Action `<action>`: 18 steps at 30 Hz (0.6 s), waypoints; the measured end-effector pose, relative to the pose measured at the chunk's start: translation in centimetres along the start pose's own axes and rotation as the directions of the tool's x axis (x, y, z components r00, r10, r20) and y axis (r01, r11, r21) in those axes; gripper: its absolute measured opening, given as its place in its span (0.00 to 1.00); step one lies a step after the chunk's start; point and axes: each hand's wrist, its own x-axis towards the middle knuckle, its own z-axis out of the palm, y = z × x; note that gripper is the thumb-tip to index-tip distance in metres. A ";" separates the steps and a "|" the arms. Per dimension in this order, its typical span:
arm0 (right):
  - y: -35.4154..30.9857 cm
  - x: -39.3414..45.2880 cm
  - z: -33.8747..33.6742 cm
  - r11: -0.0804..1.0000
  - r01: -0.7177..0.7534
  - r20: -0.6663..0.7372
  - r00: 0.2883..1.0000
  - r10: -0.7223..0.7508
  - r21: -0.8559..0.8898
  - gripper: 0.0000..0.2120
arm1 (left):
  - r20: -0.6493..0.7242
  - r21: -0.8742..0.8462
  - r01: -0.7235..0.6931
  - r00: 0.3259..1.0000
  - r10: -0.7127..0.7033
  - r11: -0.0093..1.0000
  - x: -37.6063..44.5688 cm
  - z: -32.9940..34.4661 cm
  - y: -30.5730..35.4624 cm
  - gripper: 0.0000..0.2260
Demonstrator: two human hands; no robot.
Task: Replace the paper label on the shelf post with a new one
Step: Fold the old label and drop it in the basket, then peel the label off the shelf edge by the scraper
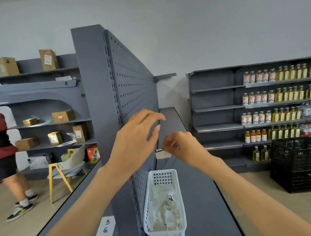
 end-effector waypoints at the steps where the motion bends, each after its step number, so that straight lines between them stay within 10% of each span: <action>1: 0.4 -0.1 1.3 0.998 -0.017 0.060 0.998 0.021 -0.053 0.06 | -0.008 0.014 -0.019 1.000 0.019 1.000 -0.4 -0.2 -0.2 0.10; 9: 2.4 -1.7 7.4 0.978 0.023 0.302 0.952 0.042 -0.209 0.11 | -0.055 -0.036 -0.198 0.979 0.196 0.979 -2.5 -2.3 -2.5 0.09; 18: -6.8 -6.8 5.6 0.901 0.298 -0.282 0.936 -0.211 0.315 0.16 | -0.215 -0.256 -0.142 0.973 0.087 0.956 -7.6 -4.6 -5.4 0.11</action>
